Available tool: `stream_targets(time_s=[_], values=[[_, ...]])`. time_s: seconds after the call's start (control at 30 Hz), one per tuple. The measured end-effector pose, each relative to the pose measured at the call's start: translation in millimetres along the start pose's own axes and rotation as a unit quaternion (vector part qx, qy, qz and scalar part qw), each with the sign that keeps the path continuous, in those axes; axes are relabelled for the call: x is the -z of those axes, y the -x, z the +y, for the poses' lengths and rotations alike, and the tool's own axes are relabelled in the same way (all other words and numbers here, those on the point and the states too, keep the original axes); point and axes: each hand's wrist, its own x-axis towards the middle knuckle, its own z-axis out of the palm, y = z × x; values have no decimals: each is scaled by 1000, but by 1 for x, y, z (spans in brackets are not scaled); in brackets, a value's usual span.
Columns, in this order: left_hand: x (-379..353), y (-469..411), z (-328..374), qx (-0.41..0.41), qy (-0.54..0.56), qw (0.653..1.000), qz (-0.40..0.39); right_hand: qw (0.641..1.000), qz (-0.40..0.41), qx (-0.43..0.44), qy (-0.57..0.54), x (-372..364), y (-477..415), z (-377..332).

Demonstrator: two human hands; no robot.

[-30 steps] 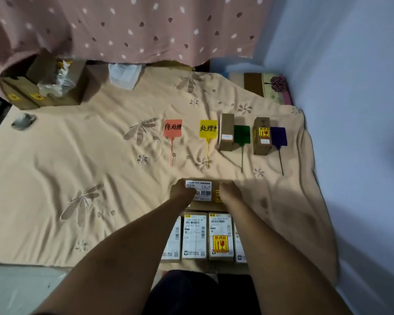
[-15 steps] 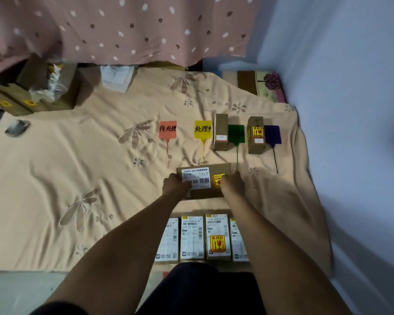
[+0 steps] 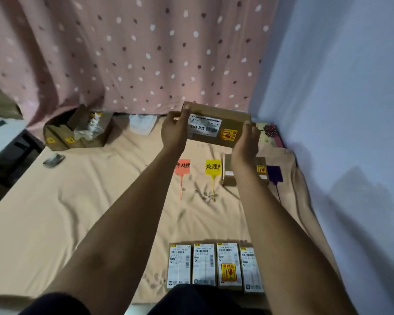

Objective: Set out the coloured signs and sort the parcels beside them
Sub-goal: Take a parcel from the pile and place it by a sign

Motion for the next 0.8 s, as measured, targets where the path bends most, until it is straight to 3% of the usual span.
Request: stream_targets(time_s=[0.1, 0.27, 0.47, 0.57, 0.63, 0.8], values=[[13, 1, 40, -58, 53, 997, 26, 996, 24, 2, -84, -12, 12, -31], [38, 10, 85, -89, 138, 985, 58, 968, 2, 5, -250, -20, 47, -75], [95, 18, 128, -161, 263, 951, 15, 929, -80, 148, -331, -10, 82, -128], [120, 21, 143, -194, 322, 926, -31, 894, -153, 163, -389, -6, 94, -149], [134, 26, 152, -215, 309, 923, -81, 896, -164, 160, -380, -3, 99, -155], [169, 39, 157, -297, 147, 934, -130, 939, -129, 155, -279, 7, 113, -150]])
